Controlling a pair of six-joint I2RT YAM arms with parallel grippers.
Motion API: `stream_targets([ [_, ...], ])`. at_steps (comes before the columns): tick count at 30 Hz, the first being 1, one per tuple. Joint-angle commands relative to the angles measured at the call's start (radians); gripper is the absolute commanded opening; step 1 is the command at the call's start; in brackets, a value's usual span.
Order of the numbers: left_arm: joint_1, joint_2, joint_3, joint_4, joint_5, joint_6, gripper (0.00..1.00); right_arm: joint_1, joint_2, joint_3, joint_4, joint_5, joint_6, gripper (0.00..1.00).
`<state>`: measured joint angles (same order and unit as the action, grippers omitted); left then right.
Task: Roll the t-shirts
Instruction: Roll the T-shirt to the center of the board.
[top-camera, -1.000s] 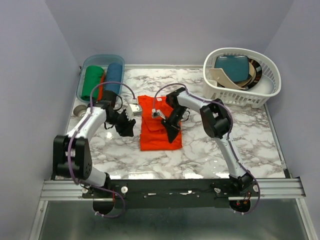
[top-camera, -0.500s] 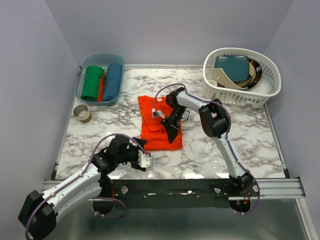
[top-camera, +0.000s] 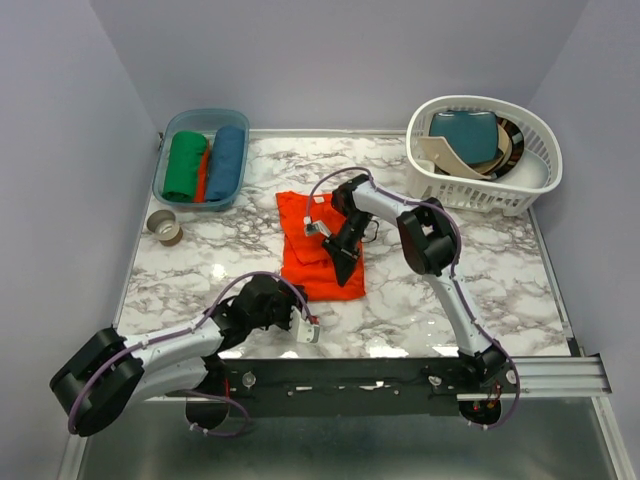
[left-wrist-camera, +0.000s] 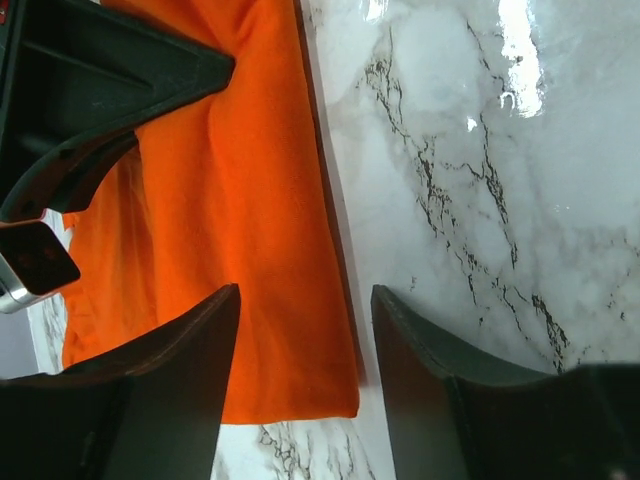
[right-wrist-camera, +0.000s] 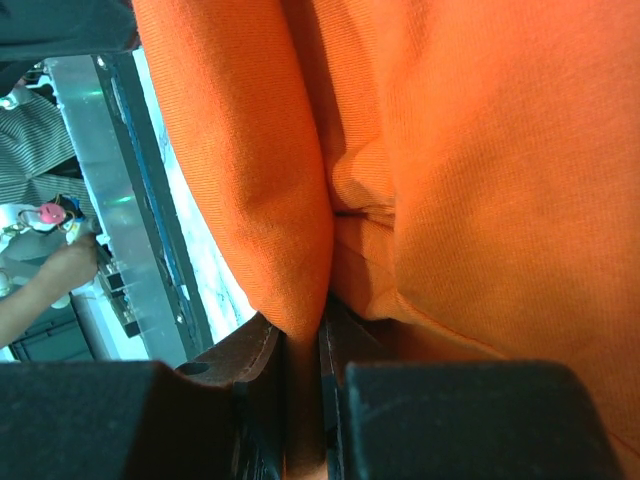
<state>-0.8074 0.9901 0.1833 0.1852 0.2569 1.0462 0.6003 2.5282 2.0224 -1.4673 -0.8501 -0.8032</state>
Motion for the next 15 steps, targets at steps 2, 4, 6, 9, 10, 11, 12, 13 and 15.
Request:
stream_targets([
  [2,-0.01,0.096,0.004,-0.042,-0.064,0.046,0.53,0.001,0.075,-0.033,-0.057,0.2,-0.065,0.24],
  [4,-0.01,0.149,0.025,-0.064,-0.076,0.02,0.39,0.001,0.075,-0.034,-0.057,0.2,-0.065,0.24],
  [6,-0.009,0.201,0.062,-0.093,-0.097,-0.006,0.27,0.001,0.072,-0.034,-0.059,0.198,-0.068,0.24],
  [9,-0.009,0.225,0.077,-0.087,-0.104,-0.035,0.12,0.001,0.066,-0.042,-0.057,0.194,-0.076,0.24],
  [10,-0.006,0.228,0.081,-0.102,-0.097,-0.037,0.05,0.001,0.063,-0.045,-0.057,0.192,-0.079,0.24],
  [11,-0.007,0.228,0.094,-0.113,-0.093,-0.058,0.0,0.003,0.06,-0.048,-0.059,0.192,-0.088,0.31],
  [12,-0.004,0.223,0.106,-0.128,-0.073,-0.067,0.0,0.003,0.057,-0.05,-0.057,0.194,-0.088,0.35],
  [13,-0.006,0.217,0.114,-0.153,-0.059,-0.071,0.0,0.0,0.043,-0.054,-0.059,0.194,-0.09,0.39],
  [15,0.008,0.182,0.143,-0.226,0.022,-0.086,0.0,-0.004,0.011,-0.091,-0.036,0.194,-0.094,0.53],
])
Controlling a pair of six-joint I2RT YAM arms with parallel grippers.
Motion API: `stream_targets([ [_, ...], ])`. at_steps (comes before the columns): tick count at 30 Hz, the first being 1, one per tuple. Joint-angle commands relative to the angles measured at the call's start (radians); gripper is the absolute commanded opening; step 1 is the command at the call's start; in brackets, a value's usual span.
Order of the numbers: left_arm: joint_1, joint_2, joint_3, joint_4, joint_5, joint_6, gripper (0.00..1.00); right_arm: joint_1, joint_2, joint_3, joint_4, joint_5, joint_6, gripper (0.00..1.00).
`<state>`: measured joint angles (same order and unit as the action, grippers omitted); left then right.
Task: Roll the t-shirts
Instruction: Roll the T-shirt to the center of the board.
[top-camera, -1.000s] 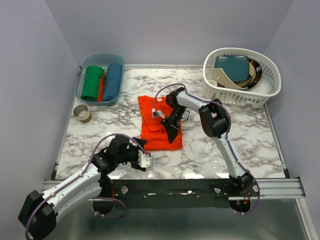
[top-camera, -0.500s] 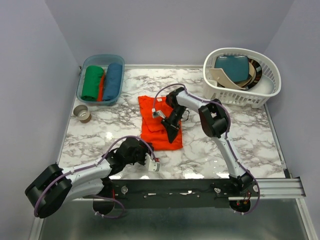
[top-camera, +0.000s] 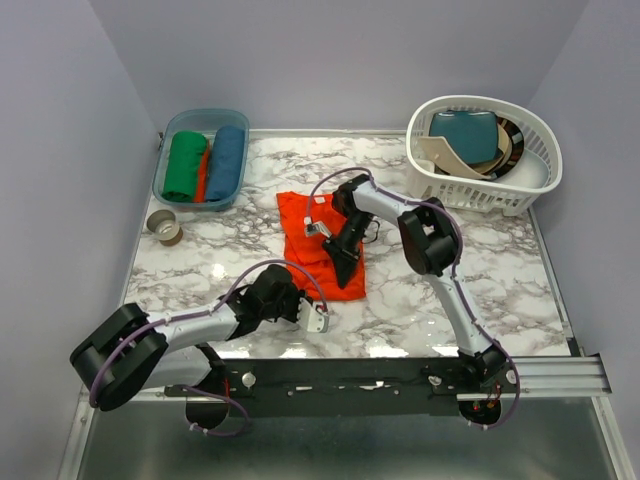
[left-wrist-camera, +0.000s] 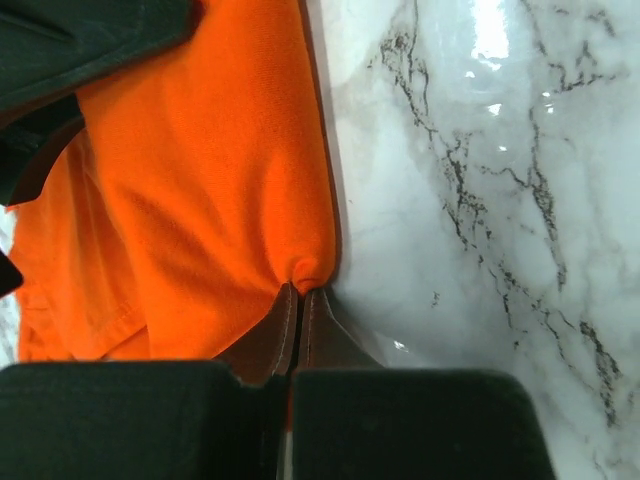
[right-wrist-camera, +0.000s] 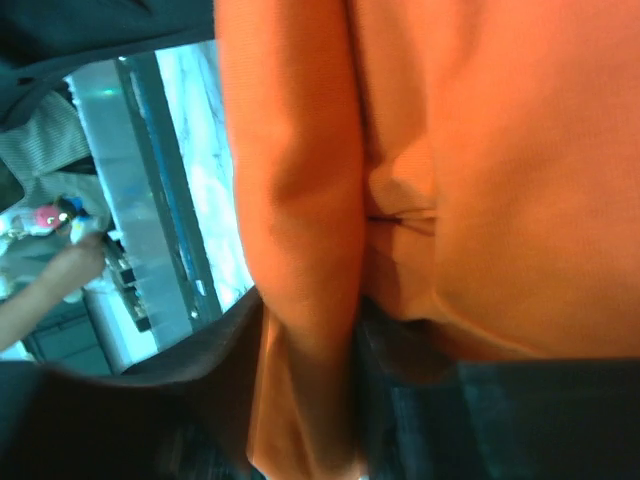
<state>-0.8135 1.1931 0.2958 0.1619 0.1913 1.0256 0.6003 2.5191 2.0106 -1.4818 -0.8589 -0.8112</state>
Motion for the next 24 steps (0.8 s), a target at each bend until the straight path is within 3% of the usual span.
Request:
stream_targets([
  [1,0.016,-0.035,0.037,-0.226,0.112,-0.071,0.0,-0.013,-0.037,-0.099,0.001,0.216,-0.076,0.6],
  [2,0.02,-0.049,0.052,-0.272,0.14,-0.07,0.0,-0.019,-0.072,-0.116,0.043,0.218,-0.066,0.99],
  [8,0.031,-0.109,0.115,-0.393,0.29,-0.099,0.0,-0.103,-0.389,-0.22,0.151,0.21,-0.033,1.0],
  [10,0.04,-0.098,0.155,-0.413,0.321,-0.122,0.0,-0.134,-0.492,-0.357,0.236,0.233,-0.025,1.0],
  [13,0.066,-0.061,0.209,-0.452,0.375,-0.147,0.0,-0.142,-0.8,-0.597,0.525,0.294,-0.045,1.0],
  [14,0.079,-0.05,0.219,-0.484,0.407,-0.127,0.0,-0.139,-0.881,-0.788,0.711,0.3,-0.064,1.0],
  [16,0.121,-0.027,0.243,-0.495,0.436,-0.119,0.0,-0.11,-1.112,-0.965,0.91,0.337,-0.056,1.0],
  [17,0.135,-0.017,0.253,-0.521,0.451,-0.111,0.0,-0.09,-1.164,-1.118,0.989,0.346,-0.057,1.0],
  [19,0.157,0.029,0.305,-0.562,0.497,-0.093,0.0,0.014,-1.264,-1.219,1.155,0.417,-0.046,1.0],
  [24,0.218,0.106,0.413,-0.697,0.573,-0.055,0.0,0.144,-1.27,-1.337,1.391,0.531,0.041,1.0],
])
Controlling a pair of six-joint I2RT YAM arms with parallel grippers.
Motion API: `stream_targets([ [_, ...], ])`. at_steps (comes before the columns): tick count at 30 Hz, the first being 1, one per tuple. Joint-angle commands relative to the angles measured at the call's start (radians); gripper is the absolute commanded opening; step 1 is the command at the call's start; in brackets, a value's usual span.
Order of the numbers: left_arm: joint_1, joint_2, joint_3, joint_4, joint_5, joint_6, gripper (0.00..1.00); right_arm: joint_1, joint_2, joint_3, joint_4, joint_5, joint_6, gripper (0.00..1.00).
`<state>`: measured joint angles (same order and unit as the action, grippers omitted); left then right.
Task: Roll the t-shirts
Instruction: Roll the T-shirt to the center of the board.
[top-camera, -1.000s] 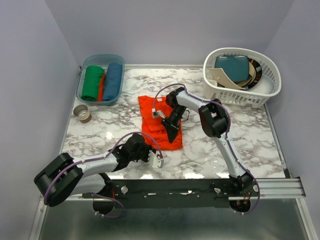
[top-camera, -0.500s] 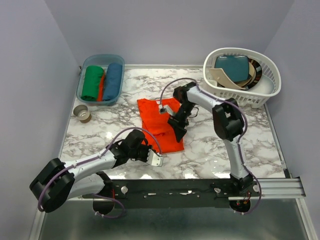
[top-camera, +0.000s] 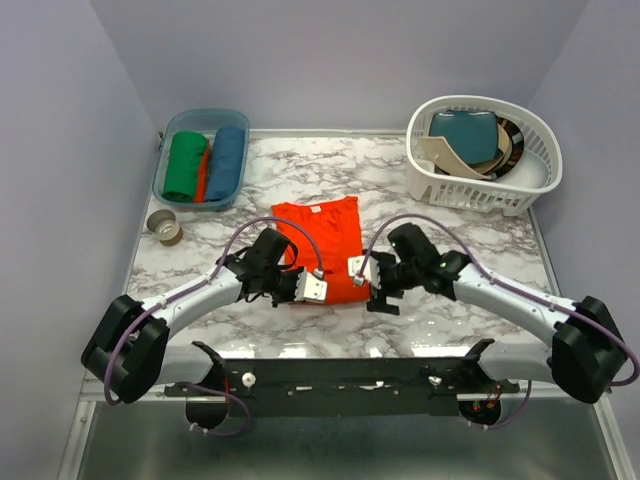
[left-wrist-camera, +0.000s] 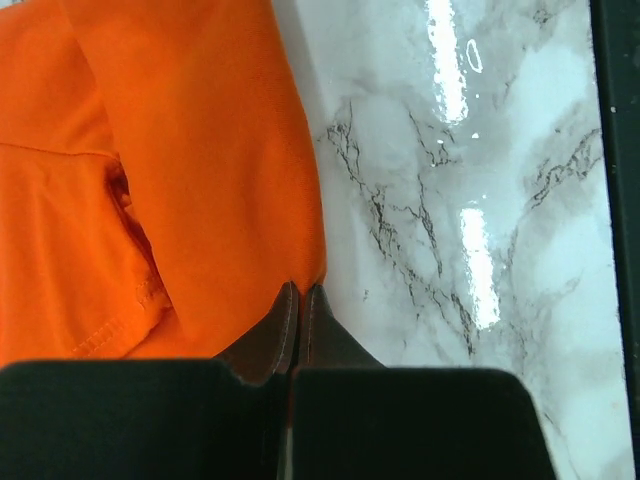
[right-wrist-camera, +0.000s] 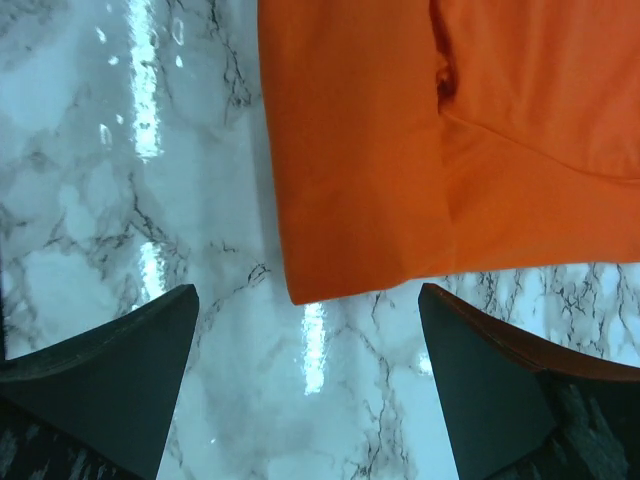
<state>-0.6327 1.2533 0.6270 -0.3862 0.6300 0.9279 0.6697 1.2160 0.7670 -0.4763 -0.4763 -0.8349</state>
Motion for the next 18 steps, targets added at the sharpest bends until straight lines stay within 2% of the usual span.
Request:
stream_targets([
  [1,0.044,0.066,0.092,-0.163,0.152,0.057,0.0,0.091,0.036,-0.101,0.409,0.157,0.056,1.0],
  [7,0.091,0.132,0.171,-0.246,0.2,0.081,0.0,0.129,0.109,-0.097,0.518,0.142,-0.018,1.0],
  [18,0.146,0.215,0.289,-0.321,0.278,0.104,0.0,0.191,0.206,-0.089,0.49,0.041,-0.092,1.0],
])
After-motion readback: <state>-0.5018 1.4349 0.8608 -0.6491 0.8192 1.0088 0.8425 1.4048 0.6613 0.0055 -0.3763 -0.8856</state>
